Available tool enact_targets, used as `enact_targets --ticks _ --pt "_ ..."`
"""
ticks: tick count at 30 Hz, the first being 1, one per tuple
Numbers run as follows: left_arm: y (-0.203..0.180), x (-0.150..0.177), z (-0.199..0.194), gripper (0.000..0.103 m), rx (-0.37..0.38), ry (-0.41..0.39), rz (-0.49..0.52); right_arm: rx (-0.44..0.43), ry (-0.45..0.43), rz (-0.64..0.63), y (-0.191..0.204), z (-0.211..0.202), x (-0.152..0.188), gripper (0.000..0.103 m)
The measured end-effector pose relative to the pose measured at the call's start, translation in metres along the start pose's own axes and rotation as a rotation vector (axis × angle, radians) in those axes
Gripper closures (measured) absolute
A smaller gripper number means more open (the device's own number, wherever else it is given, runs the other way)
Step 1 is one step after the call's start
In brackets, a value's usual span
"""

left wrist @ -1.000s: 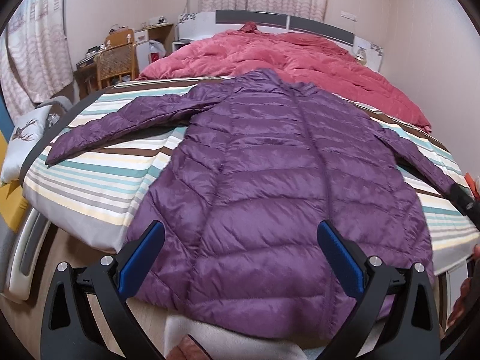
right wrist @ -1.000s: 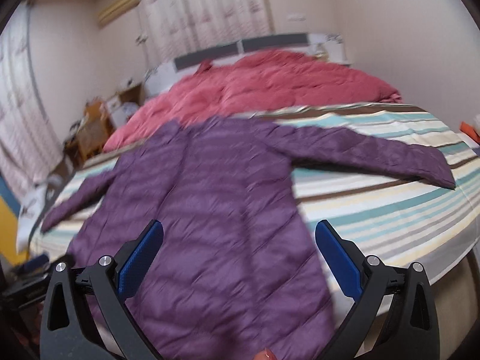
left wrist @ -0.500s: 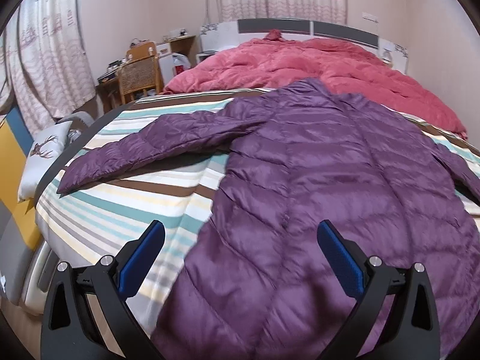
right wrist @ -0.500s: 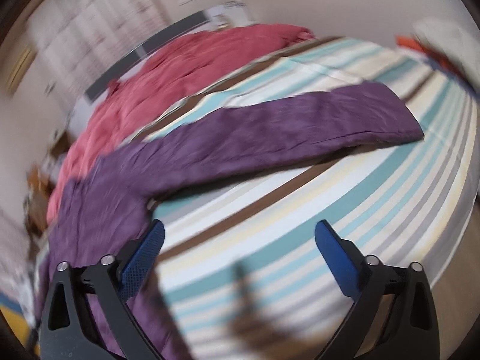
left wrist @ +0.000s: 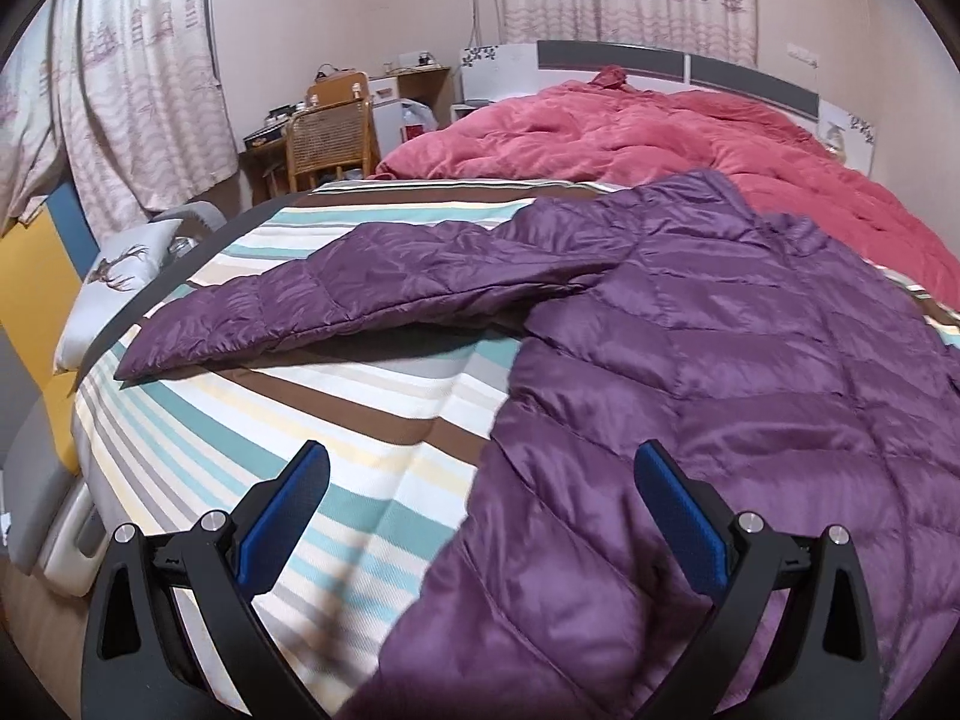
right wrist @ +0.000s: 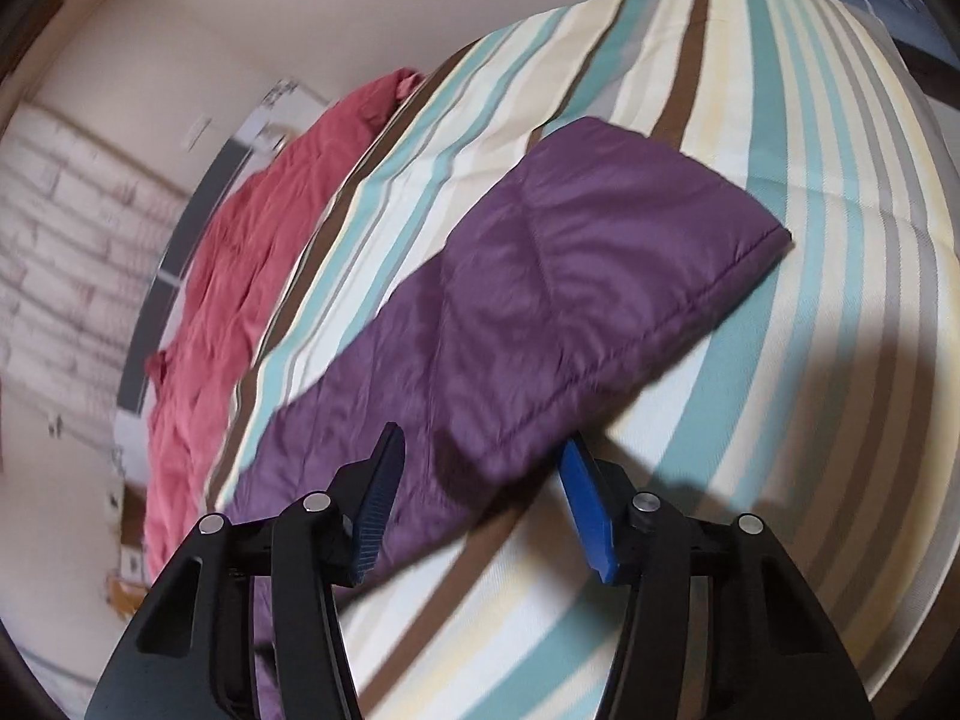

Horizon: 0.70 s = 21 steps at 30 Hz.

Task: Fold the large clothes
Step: 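Move the right tool to the sleeve cuff and close on it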

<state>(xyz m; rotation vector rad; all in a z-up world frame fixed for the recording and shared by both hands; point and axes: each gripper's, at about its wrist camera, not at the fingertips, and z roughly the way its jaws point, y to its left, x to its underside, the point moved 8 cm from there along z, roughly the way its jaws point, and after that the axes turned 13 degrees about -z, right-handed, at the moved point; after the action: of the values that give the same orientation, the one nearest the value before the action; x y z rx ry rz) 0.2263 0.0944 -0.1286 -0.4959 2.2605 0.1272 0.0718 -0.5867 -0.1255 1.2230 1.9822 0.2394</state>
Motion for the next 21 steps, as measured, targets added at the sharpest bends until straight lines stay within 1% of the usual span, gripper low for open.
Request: enact_targets --ticks 3,4,5,6,8,10,12,13,17,21 --pt "0.002 -0.002 0.010 0.002 -0.032 -0.001 0.012 0.002 -0.015 0.055 -0.005 0.006 -0.011 0.049" --pt "0.003 -0.002 0.013 0.002 -0.046 -0.002 0.016 0.004 -0.021 0.070 -0.007 0.007 -0.014 0.052" --pt "0.004 -0.002 0.015 0.002 -0.056 -0.002 0.018 0.009 -0.025 0.077 -0.007 0.007 -0.014 0.055" --pt "0.005 -0.002 0.018 0.002 -0.067 0.000 0.018 0.021 -0.027 0.086 -0.011 0.007 -0.018 0.061" --pt "0.010 -0.002 0.024 0.002 -0.086 0.010 0.012 0.036 -0.032 0.098 -0.016 0.010 -0.022 0.069" --pt "0.014 -0.001 0.031 0.002 -0.100 0.024 0.010 0.046 -0.034 0.093 -0.018 0.012 -0.025 0.080" --pt "0.015 0.001 0.037 0.002 -0.106 0.036 0.011 0.060 -0.030 0.055 -0.017 0.016 -0.028 0.087" --pt "0.015 0.004 0.041 0.002 -0.108 0.046 0.015 0.071 -0.027 0.023 -0.014 0.017 -0.029 0.089" --pt "0.013 0.008 0.045 0.002 -0.118 0.053 0.035 0.115 -0.048 -0.075 0.000 0.015 -0.033 0.089" --pt "0.012 0.011 0.046 0.002 -0.121 0.054 0.043 0.150 -0.085 -0.219 0.033 0.011 -0.038 0.089"
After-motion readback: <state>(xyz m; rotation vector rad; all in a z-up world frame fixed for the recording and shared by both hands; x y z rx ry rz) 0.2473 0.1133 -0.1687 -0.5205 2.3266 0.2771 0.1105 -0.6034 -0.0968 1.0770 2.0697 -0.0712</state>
